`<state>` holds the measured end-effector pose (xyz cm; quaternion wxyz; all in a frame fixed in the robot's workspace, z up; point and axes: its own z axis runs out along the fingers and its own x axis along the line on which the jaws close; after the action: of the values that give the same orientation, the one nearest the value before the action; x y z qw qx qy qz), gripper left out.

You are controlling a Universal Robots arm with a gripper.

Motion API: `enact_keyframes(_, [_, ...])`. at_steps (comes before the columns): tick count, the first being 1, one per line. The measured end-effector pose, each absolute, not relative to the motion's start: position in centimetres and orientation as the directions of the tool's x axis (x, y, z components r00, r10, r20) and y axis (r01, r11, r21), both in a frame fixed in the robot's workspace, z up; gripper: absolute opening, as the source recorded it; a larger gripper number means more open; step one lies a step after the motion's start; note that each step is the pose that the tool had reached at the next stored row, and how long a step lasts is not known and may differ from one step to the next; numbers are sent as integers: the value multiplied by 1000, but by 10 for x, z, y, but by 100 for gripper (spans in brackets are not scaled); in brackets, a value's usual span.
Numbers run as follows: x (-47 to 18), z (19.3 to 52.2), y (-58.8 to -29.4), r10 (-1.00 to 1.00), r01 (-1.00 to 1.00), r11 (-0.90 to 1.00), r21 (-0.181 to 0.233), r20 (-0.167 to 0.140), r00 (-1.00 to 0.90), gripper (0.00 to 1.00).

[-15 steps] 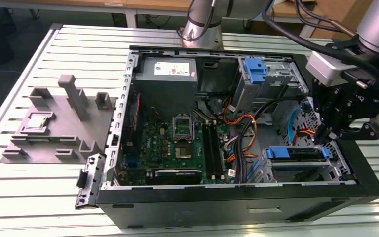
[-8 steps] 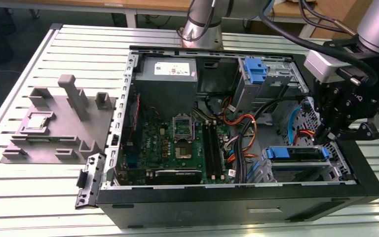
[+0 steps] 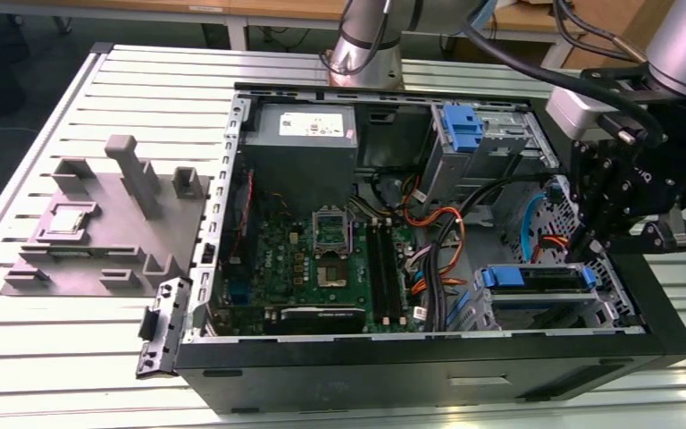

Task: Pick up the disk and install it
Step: 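Insert the first disk wire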

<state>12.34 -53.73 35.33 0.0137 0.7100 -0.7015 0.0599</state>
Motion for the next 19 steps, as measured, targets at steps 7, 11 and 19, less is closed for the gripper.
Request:
enact_keyframes(7, [123,353,-537,-997,-998,20,-62,79,-24,17])
enact_keyframes(11, [123,353,-537,-996,-998,28,-62,79,-33,17])
enact_keyframes(19, [123,353,-537,-996,-998,29,-62,79,-33,17])
